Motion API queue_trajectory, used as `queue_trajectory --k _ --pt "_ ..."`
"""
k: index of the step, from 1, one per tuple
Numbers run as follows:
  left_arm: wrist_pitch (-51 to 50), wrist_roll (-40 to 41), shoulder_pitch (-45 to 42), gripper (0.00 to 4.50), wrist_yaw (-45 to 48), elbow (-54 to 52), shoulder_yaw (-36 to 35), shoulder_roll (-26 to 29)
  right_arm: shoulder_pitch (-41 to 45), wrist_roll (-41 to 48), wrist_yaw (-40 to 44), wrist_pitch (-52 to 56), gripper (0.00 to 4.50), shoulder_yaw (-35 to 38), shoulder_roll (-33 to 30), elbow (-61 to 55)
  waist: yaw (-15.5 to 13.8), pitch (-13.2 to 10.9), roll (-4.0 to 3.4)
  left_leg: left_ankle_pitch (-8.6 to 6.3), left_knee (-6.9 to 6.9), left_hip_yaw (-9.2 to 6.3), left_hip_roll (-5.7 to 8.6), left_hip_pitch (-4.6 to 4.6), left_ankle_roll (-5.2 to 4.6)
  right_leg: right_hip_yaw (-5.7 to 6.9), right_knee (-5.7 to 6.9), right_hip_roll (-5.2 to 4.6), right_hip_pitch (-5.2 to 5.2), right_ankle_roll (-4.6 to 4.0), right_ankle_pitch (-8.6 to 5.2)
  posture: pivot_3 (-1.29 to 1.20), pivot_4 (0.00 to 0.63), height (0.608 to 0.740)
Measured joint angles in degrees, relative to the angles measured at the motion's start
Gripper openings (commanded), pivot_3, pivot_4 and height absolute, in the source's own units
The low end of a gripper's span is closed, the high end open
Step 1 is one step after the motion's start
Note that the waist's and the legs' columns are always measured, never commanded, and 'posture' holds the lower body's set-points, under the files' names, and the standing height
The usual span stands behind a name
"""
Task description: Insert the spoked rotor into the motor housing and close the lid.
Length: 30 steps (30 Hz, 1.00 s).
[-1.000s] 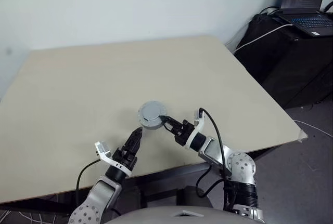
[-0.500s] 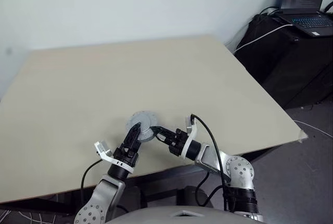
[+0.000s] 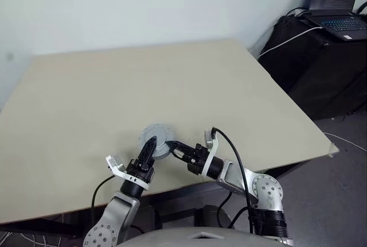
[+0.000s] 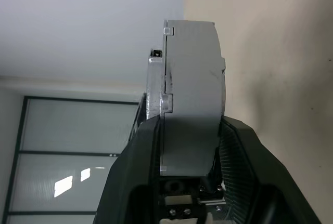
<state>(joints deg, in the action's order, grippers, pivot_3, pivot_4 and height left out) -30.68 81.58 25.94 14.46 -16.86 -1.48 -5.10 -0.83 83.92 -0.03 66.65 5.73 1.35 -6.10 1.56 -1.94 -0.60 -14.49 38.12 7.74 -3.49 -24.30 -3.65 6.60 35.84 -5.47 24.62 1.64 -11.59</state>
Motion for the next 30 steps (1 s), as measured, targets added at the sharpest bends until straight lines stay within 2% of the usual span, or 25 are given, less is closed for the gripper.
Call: queue_trajectory --k 7,13,20,23,25,30 --pt "0.19 0.61 -0.14 2.13 -0.43 0.04 0.37 0.09 0.0 0.59 -0.01 -0.79 1.29 -0.5 -0.78 -0.02 0.0 0.0 0.0 0.0 0.02 0.0 0.0 0.0 0.0 0.0 0.0 0.01 -0.01 0.02 0.01 0.0 0.0 0.74" --pt "1.02 0.72 -0.26 2.13 -0.58 0.07 0.68 0.15 -0.08 -3.37 2.67 -3.18 1.29 -2.09 -2.1 -2.14 -0.04 0.01 0.02 0.0 0.04 -0.01 0.0 -0.03 0.0 0.0 0.0 0.01 0.0 0.02 0.01 0.0 0.0 0.74" --pt "2.76 -1.4 -0.42 2.12 -2.01 0.48 0.94 0.23 -0.51 -7.09 4.86 -6.21 3.67 -2.55 -5.31 -6.8 -0.19 0.03 0.04 0.0 0.09 -0.02 0.01 -0.04 -0.01 0.0 0.0 0.02 -0.01 0.05 0.03 0.0 0.0 0.74" --pt "3.56 -1.82 -0.51 2.12 -2.01 0.54 0.99 0.26 -0.63 -8.26 5.17 -7.11 4.5 -2.67 -6.13 -8.83 -0.19 0.04 0.04 0.0 0.08 -0.04 0.0 -0.04 -0.01 0.01 0.01 0.04 -0.01 0.05 0.03 0.0 0.0 0.74" --pt "4.1 -2.31 -0.61 2.12 -2.03 0.79 1.01 0.29 -0.78 -11.11 5.82 -8.75 4.5 -3.26 -6.98 -9.43 -0.22 0.04 0.04 0.0 0.1 -0.03 0.01 -0.04 -0.01 0.01 0.0 0.03 -0.02 0.05 0.03 0.0 0.0 0.74" --pt "6.2 -4.05 -3.39 2.12 -3.59 2.51 -0.1 1.12 -2.92 -28.13 14.1 -19.51 4.5 -9.67 -14.29 -14.2 -0.62 0.04 0.08 0.0 0.15 -0.06 0.04 -0.06 -0.01 0.03 0.0 0.03 -0.03 0.06 0.03 0.0 0.0 0.74"
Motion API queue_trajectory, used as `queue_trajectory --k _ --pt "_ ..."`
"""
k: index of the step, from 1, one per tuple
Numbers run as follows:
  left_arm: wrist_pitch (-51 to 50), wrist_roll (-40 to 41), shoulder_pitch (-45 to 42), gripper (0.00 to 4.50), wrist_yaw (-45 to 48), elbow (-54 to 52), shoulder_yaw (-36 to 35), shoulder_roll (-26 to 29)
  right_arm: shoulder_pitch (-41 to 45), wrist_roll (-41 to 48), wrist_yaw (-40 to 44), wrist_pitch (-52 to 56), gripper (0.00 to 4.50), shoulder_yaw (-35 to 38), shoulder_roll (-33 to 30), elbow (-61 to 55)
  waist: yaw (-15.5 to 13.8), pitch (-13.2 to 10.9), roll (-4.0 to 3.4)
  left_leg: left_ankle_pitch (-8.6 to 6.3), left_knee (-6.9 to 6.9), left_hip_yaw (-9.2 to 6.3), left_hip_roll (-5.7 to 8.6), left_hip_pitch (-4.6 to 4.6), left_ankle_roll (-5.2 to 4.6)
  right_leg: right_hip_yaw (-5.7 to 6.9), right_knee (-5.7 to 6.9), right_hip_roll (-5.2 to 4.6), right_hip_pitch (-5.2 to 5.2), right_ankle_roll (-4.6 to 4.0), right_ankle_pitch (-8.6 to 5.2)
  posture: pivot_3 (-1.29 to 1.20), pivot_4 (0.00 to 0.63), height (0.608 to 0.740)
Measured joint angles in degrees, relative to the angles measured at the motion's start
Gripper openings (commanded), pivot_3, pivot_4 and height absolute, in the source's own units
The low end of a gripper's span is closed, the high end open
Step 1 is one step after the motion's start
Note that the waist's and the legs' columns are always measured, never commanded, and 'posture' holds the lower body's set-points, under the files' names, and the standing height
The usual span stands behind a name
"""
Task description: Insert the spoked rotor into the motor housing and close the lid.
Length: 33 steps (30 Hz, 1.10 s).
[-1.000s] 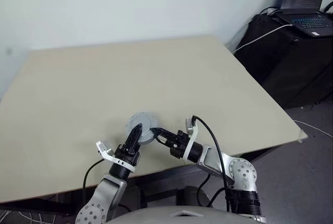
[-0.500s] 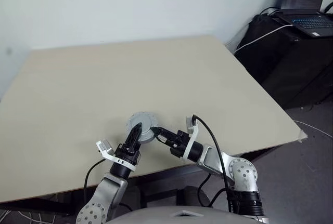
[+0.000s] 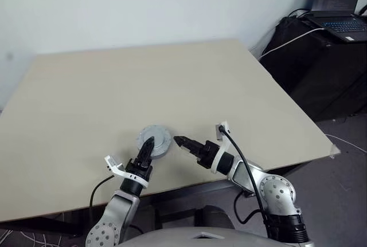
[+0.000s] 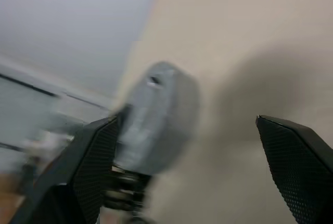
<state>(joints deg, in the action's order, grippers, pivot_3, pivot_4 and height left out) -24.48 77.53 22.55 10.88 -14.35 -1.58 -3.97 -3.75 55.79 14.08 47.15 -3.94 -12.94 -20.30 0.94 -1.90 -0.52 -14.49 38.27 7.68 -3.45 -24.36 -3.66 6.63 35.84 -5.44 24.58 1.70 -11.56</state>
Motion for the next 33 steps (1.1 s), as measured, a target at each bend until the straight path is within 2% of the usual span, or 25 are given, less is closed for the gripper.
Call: queue_trajectory --k 4,7,12,20,33 --pt "2.55 -1.16 -5.5 2.12 -2.4 1.19 -2.47 0.33 -3.12 -18.42 9.31 -18.73 4.5 -6.76 -4.75 -1.09 -0.14 0.02 0.01 0.01 0.05 -0.02 -0.01 0.01 0.01 0.01 0.01 0.06 -0.05 0.01 0.01 0.0 0.0 0.74" --pt "3.64 -2.19 -8.81 2.12 -4.52 3.57 -4.37 0.61 -4.35 -31.54 13.2 -31.69 4.5 -11.05 -8.17 -0.06 -0.14 0.12 0.19 0.02 0.1 -0.02 0.0 0.01 0.01 -0.01 0.01 0.09 -0.07 0.04 0.02 0.0 0.0 0.74" --pt "4.84 -5.94 -15.81 2.12 -7.73 10.63 -8.99 0.5 -6.19 -36.38 17.94 -44.67 4.5 -11.89 -5.87 3.98 -0.29 0.16 0.46 0.04 0.34 -0.12 -0.05 0.0 0.04 0.01 0.11 0.2 -0.18 0.07 0.05 0.0 0.0 0.74" --pt "6.53 -13.98 -27.13 2.12 -9.54 22.29 -15.65 1.31 -8.36 -41.05 19.58 -50.65 4.5 -11.26 -5.96 8.54 -0.39 0.19 0.6 -0.04 0.8 -0.2 -0.04 -0.26 -0.1 -0.01 0.15 0.18 -0.2 0.18 0.17 0.0 0.0 0.74" --pt "8.44 -25.0 -41.96 2.12 -9.89 39.83 -21.53 2.01 -9.61 -47.08 14.41 -46.56 4.5 -9.07 -5.45 13.25 -0.43 0.22 0.67 -0.03 0.84 -0.22 -0.01 -0.29 -0.11 -0.01 0.17 0.23 -0.22 0.2 0.22 0.0 0.0 0.74"
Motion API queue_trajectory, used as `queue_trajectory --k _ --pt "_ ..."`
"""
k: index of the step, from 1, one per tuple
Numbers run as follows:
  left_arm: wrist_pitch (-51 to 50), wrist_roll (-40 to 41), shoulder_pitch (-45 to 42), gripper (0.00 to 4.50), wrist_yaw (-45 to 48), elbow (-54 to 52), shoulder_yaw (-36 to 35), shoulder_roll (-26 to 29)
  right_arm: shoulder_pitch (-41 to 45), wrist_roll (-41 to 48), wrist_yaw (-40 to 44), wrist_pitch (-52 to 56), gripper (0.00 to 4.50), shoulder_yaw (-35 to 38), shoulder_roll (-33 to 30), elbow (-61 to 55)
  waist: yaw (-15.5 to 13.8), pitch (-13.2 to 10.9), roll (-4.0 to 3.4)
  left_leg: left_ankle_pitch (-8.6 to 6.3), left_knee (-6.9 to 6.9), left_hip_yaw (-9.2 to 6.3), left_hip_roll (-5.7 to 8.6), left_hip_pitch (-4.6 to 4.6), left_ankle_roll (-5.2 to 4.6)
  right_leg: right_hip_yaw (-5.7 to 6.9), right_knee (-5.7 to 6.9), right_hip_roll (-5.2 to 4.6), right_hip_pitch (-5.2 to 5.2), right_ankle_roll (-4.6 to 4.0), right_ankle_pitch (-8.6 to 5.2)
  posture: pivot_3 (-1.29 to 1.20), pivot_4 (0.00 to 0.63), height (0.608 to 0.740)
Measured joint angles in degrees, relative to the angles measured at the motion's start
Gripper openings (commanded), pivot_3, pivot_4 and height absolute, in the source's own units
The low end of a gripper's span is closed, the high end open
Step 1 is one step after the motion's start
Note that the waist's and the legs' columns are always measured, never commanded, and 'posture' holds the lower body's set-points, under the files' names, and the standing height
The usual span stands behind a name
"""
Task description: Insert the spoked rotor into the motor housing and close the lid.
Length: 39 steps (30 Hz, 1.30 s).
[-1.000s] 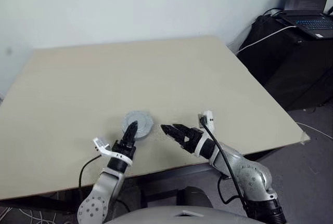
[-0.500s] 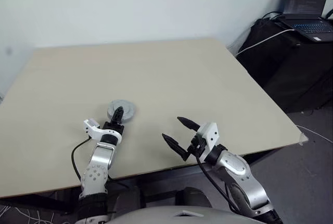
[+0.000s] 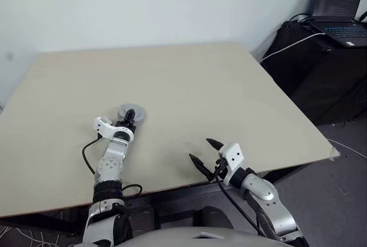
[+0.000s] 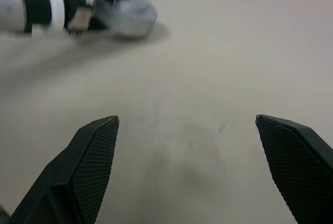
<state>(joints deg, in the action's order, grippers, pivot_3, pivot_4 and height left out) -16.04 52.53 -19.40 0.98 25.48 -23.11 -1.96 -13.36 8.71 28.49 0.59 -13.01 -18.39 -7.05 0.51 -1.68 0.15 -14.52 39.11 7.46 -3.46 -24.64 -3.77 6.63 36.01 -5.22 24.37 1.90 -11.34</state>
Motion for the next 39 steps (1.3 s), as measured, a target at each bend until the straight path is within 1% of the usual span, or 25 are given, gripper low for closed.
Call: queue_trajectory --k 3,5,6,10,14,17,21,23,24,27,30,33,36,39 --pt "0.17 -2.38 -2.17 2.12 -0.09 3.14 -0.18 0.14 -0.15 -0.63 -0.05 1.06 4.5 -0.02 0.09 0.0 0.1 0.01 0.01 0.0 0.01 0.01 0.0 0.0 0.0 -0.01 0.0 0.0 -0.01 0.03 0.02 0.0 0.0 0.74" --pt "0.13 -3.99 -3.13 2.85 -0.47 4.14 -0.2 0.22 -0.42 -1.05 -0.03 1.43 4.5 -0.05 0.09 -0.01 0.12 0.01 0.01 0.0 0.01 0.01 0.0 0.01 0.0 -0.02 -0.01 0.0 -0.02 0.03 0.02 0.0 0.0 0.74" --pt "0.12 -4.81 -3.65 3.1 -0.9 4.56 -0.2 0.38 -0.42 -1.36 -0.05 1.56 4.5 -0.07 0.1 -0.01 0.08 0.01 0.02 0.0 0.01 0.0 0.0 0.01 -0.01 -0.02 0.0 0.0 -0.02 0.04 0.03 0.0 0.0 0.74" --pt "0.15 -7.72 -4.73 4.4 -2.32 6.01 -0.22 0.42 -0.36 -1.95 -0.16 2.67 4.5 -0.11 0.26 -0.05 0.11 0.1 0.02 0.0 0.05 0.0 -0.01 0.1 -0.01 -0.02 0.01 -0.01 -0.1 0.06 0.05 0.0 0.0 0.74" --pt "0.02 -9.34 -4.69 4.46 -3.4 5.49 -0.31 -0.17 -0.07 -2.54 -0.17 3.64 4.5 -0.23 0.87 -0.25 0.15 0.3 -0.04 0.0 0.05 -0.01 -0.03 0.32 -0.02 -0.02 0.01 -0.01 -0.3 0.06 0.05 0.0 0.0 0.74" --pt "-1.28 -9.64 -2.23 4.46 -4.41 1.3 -0.42 -1.07 -0.03 -2.76 -0.22 3.99 4.5 -0.19 0.96 -0.29 0.35 0.34 -0.05 -0.02 0.03 0.0 -0.04 0.35 -0.03 -0.03 0.0 -0.05 -0.3 0.06 0.05 0.0 0.0 0.74" --pt "-6.23 -9.12 4.14 4.46 -5.75 -8.28 0.42 -2.04 0.11 -2.71 -0.13 5.0 4.5 -0.16 1.45 -0.6 0.67 0.41 -0.13 -0.06 0.02 0.03 -0.04 0.36 -0.06 -0.06 -0.02 -0.07 -0.29 0.04 0.05 0.0 0.0 0.74" --pt "-10.58 -8.59 9.16 4.46 -5.97 -14.91 1.74 -1.7 -0.01 -2.57 0.06 5.06 4.5 -0.13 1.78 -0.74 0.82 0.52 -0.23 -0.08 0.01 0.07 -0.04 0.41 -0.08 -0.07 -0.02 -0.08 -0.31 0.04 0.04 0.0 0.0 0.74" --pt "-11.6 -8.48 10.35 4.46 -5.83 -16.3 2.1 -1.5 -0.08 -2.56 0.09 5.07 4.5 -0.12 1.86 -0.74 0.79 0.54 -0.25 -0.08 0.01 0.07 -0.03 0.47 -0.08 -0.07 -0.01 -0.1 -0.37 0.04 0.04 0.0 0.0 0.74" --pt "-15.72 -8.77 16.19 4.46 -4.37 -22.58 4.52 0.38 -0.33 -2.29 0.29 5.07 4.5 -0.11 2.25 -0.8 0.88 0.63 -0.41 -0.12 -0.07 0.13 -0.05 0.85 -0.08 -0.07 -0.03 -0.17 -0.68 0.03 0.02 0.0 0.0 0.74" --pt "-17.78 -10.35 23.11 4.46 0.16 -28.61 8.33 4.41 -0.58 -1.77 0.37 5.05 4.5 -0.06 2.56 -0.75 1.02 0.69 -0.54 -0.13 -0.13 0.16 -0.09 0.94 -0.07 -0.05 -0.02 -0.26 -0.69 0.04 0.03 0.0 0.0 0.74" --pt "-17.96 -12.25 27.75 4.46 4.86 -32.24 11.32 7.44 -0.65 -1.52 0.52 5.04 4.5 -0.04 2.65 -0.68 0.94 0.67 -0.65 -0.13 -0.19 0.16 -0.1 0.91 -0.06 -0.06 -0.02 -0.34 -0.61 0.04 0.03 0.0 0.0 0.74" --pt "-13.72 -17.91 33.69 4.46 10.64 -35.75 16.66 11.24 -1.02 -0.95 0.64 4.96 4.5 0.1 3.2 -0.69 0.77 0.61 -0.74 -0.14 -0.31 0.18 -0.1 0.83 -0.05 -0.09 -0.04 -0.41 -0.5 0.02 0.02 0.0 0.0 0.74" --pt "-7.31 -24.51 37.88 4.46 13.35 -37.62 20.93 12.52 -1.86 -0.07 0.14 4.63 4.5 0.66 4.21 -0.7 0.47 0.56 -0.77 -0.15 -0.56 0.31 -0.09 0.75 -0.03 -0.26 -0.12 -0.5 -0.24 -0.02 0.0 0.0 0.0 0.74"
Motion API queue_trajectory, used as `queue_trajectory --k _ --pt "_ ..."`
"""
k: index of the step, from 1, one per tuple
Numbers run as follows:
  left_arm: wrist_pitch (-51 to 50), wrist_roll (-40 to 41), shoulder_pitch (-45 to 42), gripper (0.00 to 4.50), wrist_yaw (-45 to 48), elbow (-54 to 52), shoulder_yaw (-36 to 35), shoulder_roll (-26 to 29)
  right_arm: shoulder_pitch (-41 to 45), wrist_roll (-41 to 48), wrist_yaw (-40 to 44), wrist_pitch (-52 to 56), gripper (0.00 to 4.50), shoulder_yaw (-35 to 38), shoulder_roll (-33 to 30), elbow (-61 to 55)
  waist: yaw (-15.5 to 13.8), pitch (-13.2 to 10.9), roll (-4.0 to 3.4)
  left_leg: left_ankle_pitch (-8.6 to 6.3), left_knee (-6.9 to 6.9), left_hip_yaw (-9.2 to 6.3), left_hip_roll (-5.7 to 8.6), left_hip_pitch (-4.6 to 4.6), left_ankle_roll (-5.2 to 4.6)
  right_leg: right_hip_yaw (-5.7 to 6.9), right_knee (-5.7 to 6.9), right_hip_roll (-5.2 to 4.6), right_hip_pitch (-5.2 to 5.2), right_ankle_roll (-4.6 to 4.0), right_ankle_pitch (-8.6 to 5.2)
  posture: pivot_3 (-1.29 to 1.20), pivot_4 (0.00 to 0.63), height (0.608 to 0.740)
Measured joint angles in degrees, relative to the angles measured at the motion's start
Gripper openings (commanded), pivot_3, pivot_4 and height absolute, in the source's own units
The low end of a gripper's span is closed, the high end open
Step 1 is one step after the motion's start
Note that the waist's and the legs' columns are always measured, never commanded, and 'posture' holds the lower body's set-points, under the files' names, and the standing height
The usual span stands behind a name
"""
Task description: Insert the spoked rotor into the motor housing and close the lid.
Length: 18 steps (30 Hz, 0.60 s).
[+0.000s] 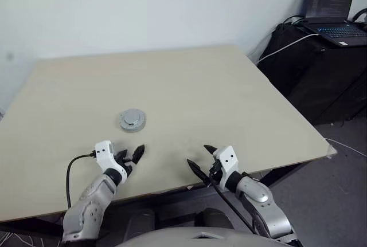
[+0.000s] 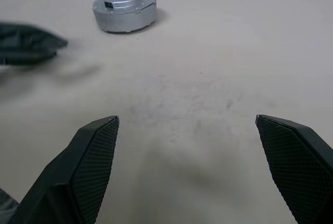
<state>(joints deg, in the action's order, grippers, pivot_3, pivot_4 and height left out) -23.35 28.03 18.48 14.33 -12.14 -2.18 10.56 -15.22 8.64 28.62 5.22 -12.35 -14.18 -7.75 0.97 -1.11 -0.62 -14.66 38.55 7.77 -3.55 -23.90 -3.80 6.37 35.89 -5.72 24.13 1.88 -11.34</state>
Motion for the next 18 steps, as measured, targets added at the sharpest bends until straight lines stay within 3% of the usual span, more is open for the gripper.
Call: queue_trajectory --k 9,18 --pt "25.14 -19.22 7.59 4.46 -2.18 -1.58 7.01 -2.96 -4.03 0.73 -6.23 -7.87 4.5 5.55 5.71 -0.21 -0.31 0.01 0.05 -0.03 -0.66 0.44 -0.01 0.07 0.22 -0.45 -0.03 0.12 0.49 -0.25 -0.24 0.0 0.0 0.74" --pt "32.93 -28.91 7.43 4.46 -10.87 1.29 6.62 -6.44 -8.69 -1.59 -11.6 -7.07 4.5 6.63 5.63 -8.16 -0.29 -0.02 0.06 -0.03 -0.63 0.42 -0.03 0.09 0.22 -0.44 0.01 0.09 0.49 -0.24 -0.25 0.0 0.0 0.74"
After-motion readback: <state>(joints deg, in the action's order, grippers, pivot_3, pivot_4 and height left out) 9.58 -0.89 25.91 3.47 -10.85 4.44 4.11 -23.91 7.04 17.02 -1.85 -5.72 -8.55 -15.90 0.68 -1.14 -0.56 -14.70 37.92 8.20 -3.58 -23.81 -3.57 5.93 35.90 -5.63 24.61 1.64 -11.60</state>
